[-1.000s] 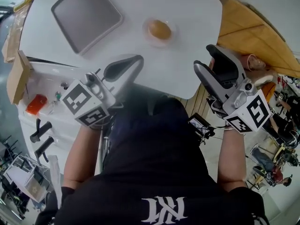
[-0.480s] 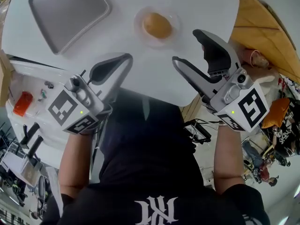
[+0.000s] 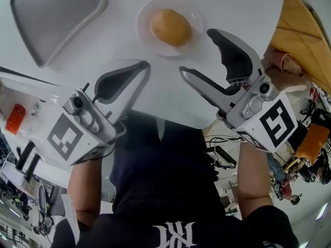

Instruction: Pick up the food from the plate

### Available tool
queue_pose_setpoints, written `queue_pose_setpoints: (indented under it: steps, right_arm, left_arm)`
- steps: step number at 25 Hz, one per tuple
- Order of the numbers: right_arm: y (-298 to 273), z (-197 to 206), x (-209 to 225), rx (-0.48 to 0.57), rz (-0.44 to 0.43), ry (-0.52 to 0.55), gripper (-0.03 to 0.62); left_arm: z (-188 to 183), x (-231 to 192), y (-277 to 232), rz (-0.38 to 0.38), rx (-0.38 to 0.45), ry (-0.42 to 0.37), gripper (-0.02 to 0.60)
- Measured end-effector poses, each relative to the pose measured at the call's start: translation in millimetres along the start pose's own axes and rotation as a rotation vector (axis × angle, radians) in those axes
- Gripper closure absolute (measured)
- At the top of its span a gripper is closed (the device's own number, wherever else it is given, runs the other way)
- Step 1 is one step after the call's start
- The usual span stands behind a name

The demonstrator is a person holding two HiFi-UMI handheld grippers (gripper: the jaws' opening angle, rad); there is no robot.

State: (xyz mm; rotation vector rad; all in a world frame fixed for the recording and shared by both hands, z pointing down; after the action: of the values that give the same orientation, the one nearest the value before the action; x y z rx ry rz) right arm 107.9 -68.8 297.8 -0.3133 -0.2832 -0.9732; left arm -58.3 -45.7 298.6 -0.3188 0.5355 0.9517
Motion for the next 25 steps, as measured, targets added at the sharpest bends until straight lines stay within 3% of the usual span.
queue_pose_setpoints:
  steps: [5, 13, 18, 25]
  right_arm:
    - [-17, 23, 11, -0.051, -0.018, 0.034, 0.291]
    - [-34, 30, 25, -0.111, 0.028, 0.121, 0.266]
    - [-47, 38, 32, -0.205, 0.035, 0.227, 0.237]
    - [-60, 49, 37, -0.27, 0.028, 0.234, 0.224]
  left_arm:
    - [11, -17, 8, -0.039, -0.073, -0.054, 0.577]
    - [18, -22, 12, -0.054, -0.066, -0.057, 0.577]
    - [20, -23, 13, -0.054, -0.061, -0.052, 0.577]
    - [25, -24, 17, -0.053, -0.073, -0.055, 0.577]
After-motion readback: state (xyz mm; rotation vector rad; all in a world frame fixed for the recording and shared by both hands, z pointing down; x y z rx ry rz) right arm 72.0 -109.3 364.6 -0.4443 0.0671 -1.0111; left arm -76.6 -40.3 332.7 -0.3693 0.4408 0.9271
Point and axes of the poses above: the fingertips, and each gripper's own axes: y backward along the fingers, x to its right, z out of its underside, the point moved 6 cm from there along y, backward along the fingers, and after that the axes turned 11 degrees about x, right-handed, at the moved point
